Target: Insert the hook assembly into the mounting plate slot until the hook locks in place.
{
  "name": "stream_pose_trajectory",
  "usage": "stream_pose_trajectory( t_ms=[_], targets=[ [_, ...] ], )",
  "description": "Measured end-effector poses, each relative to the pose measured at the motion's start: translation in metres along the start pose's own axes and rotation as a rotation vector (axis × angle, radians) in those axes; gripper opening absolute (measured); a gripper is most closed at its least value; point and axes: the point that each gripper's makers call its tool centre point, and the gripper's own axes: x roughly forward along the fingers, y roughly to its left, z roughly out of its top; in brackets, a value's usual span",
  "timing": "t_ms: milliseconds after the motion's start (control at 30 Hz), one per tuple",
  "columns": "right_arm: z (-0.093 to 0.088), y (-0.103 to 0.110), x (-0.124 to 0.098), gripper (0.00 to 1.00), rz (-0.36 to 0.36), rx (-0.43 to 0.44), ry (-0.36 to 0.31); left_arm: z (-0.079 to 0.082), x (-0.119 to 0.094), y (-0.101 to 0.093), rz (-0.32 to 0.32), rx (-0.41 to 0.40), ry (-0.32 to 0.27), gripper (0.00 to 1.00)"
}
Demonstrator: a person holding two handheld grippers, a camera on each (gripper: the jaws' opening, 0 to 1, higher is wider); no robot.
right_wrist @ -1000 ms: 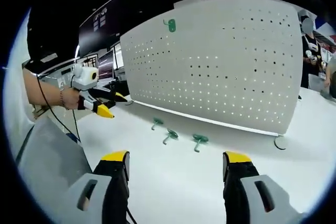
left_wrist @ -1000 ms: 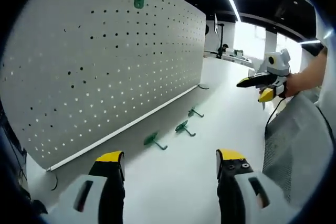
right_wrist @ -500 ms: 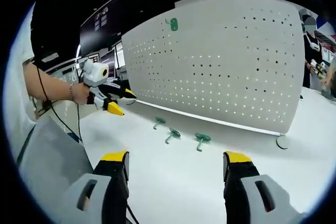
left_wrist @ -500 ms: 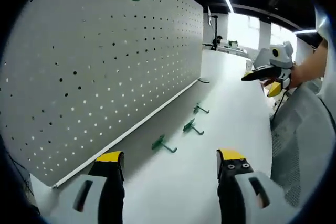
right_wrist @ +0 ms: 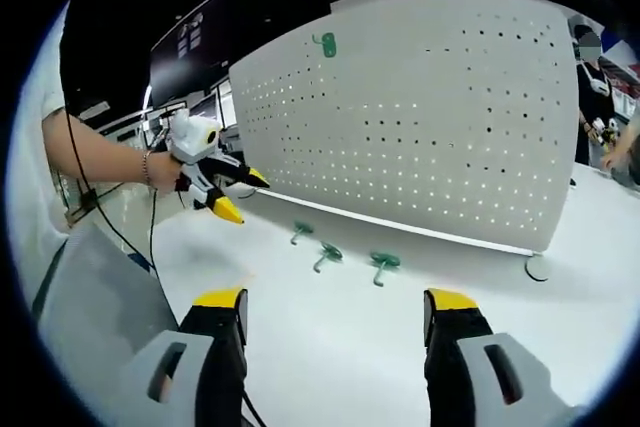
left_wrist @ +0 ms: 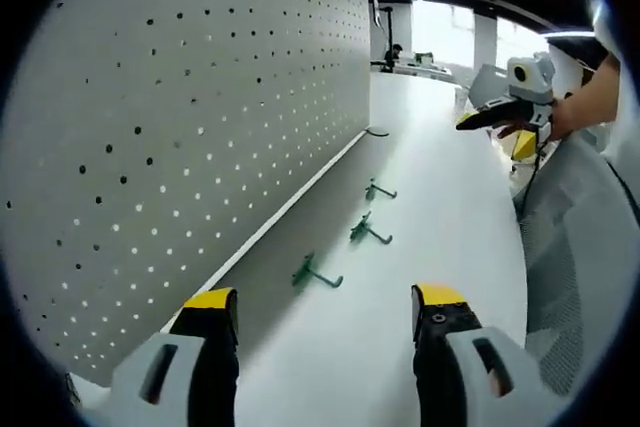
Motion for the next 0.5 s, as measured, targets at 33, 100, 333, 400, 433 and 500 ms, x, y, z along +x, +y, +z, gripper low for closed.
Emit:
stream_pose_trajectory(
  t_ms=[33,100,333,400,433,500],
  targets=[
    [0.000,0.000,0.000,0.69,0.001,-0.002,0.002,0.000,0.001,0.000,-0.004,0.002,0.004,0.73],
    [-0.002,0.001,0.001,0.69,0.002,-0.007,0.009,-0.002,0.003,0.002,-0.018,0.010,0.018,0.73],
    [-0.005,0.005,0.002,0.70,0.014,-0.024,0.028,-0.011,0.011,0.005,-0.061,0.103,0.094,0.72],
    [-0.005,0.006,0.002,0.70,0.014,-0.023,0.030,-0.012,0.014,0.007,-0.073,0.121,0.106,0.72],
    [-0.006,0.006,0.002,0.70,0.014,-0.023,0.031,-0.010,0.014,0.006,-0.079,0.132,0.109,0.72],
    [-0.006,0.005,0.002,0.70,0.013,-0.023,0.032,-0.009,0.015,0.008,-0.083,0.134,0.110,0.72]
  ],
)
